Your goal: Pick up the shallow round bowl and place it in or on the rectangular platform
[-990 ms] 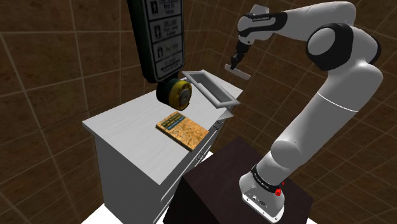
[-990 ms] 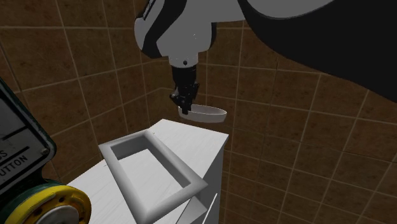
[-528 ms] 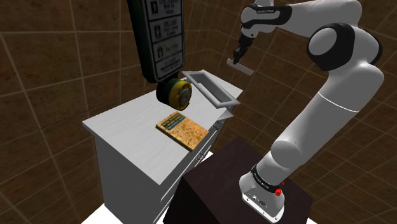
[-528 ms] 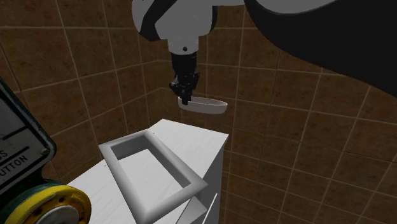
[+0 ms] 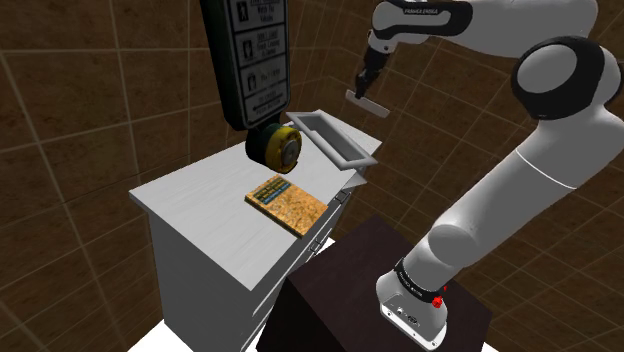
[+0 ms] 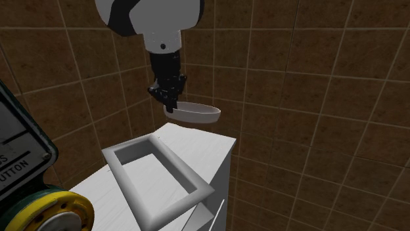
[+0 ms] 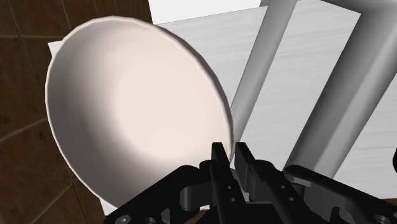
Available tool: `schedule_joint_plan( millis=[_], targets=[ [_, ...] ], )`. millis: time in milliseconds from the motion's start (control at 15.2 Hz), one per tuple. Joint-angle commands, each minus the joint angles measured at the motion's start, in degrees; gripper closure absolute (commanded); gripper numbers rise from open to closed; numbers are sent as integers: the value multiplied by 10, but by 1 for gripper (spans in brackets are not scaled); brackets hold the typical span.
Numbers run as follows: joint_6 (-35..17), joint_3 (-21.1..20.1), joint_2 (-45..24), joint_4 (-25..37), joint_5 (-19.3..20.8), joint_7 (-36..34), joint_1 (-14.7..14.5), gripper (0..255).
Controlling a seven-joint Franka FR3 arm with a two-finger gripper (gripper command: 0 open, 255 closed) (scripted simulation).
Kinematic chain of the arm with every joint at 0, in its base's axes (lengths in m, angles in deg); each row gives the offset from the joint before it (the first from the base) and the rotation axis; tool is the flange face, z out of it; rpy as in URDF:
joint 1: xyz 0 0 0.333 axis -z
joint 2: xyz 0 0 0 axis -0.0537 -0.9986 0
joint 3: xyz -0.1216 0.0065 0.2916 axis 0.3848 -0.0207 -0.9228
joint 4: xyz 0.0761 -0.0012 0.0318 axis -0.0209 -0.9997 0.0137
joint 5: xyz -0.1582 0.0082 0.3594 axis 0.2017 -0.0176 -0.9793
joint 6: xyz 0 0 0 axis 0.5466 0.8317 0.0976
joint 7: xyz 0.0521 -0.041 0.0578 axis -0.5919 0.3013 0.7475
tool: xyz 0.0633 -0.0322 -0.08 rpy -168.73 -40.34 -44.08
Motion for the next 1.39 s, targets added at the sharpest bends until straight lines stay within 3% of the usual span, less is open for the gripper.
schedule_joint_plan(
  millis=[0, 858, 1320],
  targets=[
    [8, -16, 18, -12, 7, -30, -12, 255],
    [62, -128, 70, -30, 13, -212, -86, 255],
    [8, -127, 71, -86, 15, -217, -85, 255]
  ],
)
